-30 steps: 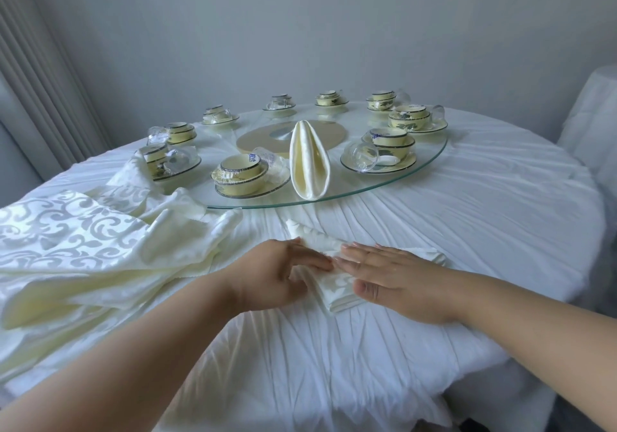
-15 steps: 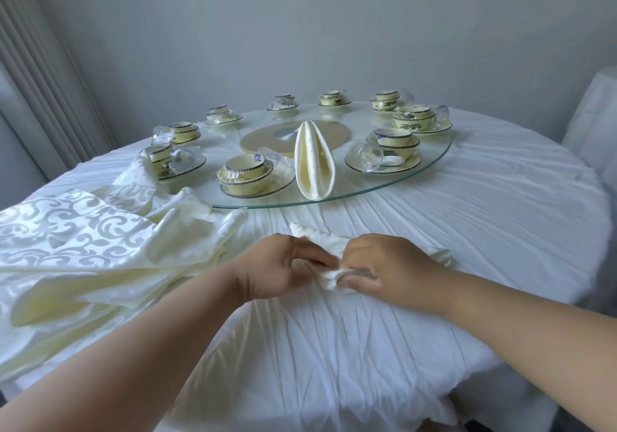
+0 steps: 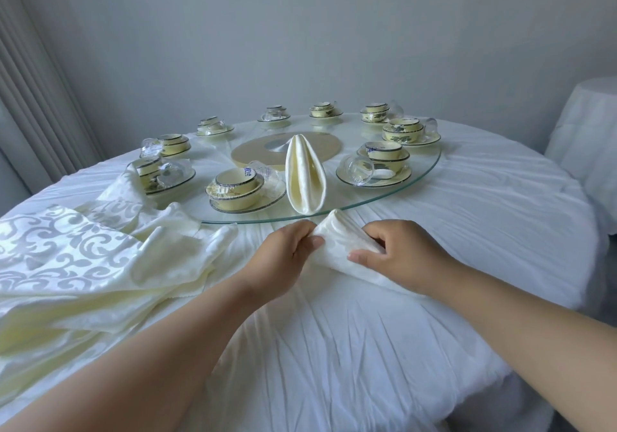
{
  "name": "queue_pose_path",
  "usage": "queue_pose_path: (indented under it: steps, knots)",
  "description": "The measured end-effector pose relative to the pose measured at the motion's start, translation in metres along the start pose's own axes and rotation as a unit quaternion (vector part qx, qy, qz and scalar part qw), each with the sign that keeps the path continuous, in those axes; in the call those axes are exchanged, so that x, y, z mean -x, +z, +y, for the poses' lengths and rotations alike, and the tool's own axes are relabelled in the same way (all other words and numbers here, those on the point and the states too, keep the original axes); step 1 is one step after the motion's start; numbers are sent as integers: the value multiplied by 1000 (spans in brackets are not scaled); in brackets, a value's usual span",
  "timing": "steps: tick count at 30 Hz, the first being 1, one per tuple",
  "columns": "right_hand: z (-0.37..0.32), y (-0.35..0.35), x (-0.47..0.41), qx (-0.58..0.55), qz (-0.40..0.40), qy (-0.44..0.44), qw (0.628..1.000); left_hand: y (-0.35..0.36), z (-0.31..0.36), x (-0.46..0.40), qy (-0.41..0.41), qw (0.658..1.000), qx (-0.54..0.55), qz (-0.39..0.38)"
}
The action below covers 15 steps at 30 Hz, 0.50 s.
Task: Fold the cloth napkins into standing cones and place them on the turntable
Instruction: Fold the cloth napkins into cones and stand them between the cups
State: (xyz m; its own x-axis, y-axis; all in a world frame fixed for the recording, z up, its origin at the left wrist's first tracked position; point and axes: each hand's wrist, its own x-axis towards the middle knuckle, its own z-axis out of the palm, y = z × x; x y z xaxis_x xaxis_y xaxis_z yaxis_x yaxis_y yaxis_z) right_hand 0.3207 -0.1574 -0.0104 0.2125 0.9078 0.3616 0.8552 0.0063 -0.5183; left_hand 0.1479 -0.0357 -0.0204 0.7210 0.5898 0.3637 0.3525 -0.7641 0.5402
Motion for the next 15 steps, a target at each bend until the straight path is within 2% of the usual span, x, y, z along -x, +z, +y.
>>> queue_pose_path:
  steps: [4, 7, 8, 9, 12, 15]
  knots:
    - [-3, -6, -12, -74, 57, 27, 995, -1, 7, -13, 16, 996, 24, 88]
    - [-2, -16, -19, -60, 93, 34, 993, -5, 3, -19, -52, 979, 132, 150]
    - [0, -20, -20, -49, 110, 38, 992, -7, -1, -21, -85, 973, 140, 162]
    - [2, -24, -20, -38, 127, 42, 990, -10, -6, -22, -119, 974, 103, 165]
    - [3, -32, -20, -23, 169, 57, 984, -15, -20, -24, -207, 969, -88, 101]
    - [1, -33, -22, -24, 179, 71, 981, -12, -28, -25, -194, 971, -141, 18]
